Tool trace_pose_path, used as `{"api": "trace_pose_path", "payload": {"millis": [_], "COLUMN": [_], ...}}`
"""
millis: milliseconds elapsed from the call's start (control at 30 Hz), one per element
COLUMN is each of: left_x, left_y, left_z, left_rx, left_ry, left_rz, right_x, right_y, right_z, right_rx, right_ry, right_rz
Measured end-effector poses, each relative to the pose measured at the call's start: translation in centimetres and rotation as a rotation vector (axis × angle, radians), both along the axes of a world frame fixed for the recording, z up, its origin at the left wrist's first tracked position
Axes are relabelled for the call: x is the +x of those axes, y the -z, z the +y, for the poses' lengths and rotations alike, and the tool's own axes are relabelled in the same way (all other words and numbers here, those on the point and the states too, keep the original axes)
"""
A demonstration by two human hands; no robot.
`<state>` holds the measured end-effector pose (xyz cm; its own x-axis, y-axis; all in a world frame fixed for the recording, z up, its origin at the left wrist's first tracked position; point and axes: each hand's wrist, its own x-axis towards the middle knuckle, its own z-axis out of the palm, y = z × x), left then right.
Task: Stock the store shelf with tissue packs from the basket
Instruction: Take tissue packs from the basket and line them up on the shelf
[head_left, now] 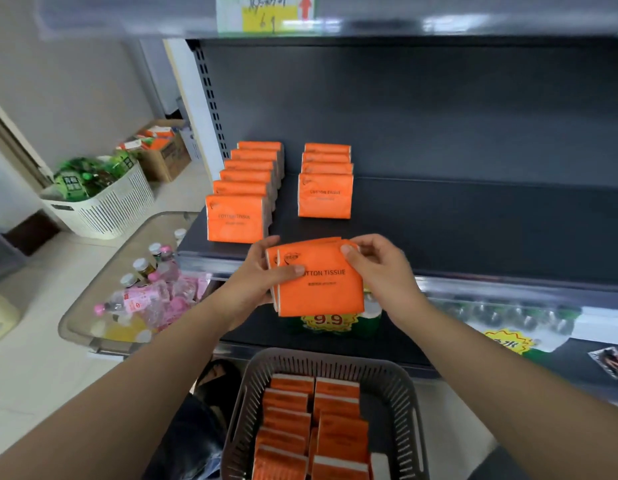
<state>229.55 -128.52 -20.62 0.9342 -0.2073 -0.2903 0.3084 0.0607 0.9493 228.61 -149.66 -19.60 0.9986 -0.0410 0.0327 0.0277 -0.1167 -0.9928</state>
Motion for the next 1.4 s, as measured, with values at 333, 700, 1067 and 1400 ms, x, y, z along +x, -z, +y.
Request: {"api": "trace_pose_path", "payload": {"millis": [333, 700, 1067, 1400], "left_x": [4.6, 10.6, 14.0, 14.6], "left_y": [-1.7, -2.1, 2.1, 3.4], "left_z": [-1.2, -3.2, -3.7, -4.1], "left_rx": [-0.091, -0.085, -0.089, -0.081], "left_ry": [-0.120, -0.057, -0.189, -0.167], "left_rz": [-0.090, -0.184, -0.211, -0.254], "right_x": [3.1, 8.0, 12.4, 13.3], "right_y": [-2.2, -1.3, 1.9, 3.3], "right_z": [-0.8, -0.9, 0.2, 0.9], "right_rx": [0.123, 0.056, 0.008, -0.072], "right_ry": [-0.176, -0.093, -0.008, 0.069], "right_rz": [0.190, 0.098, 0.060, -0.008]}}
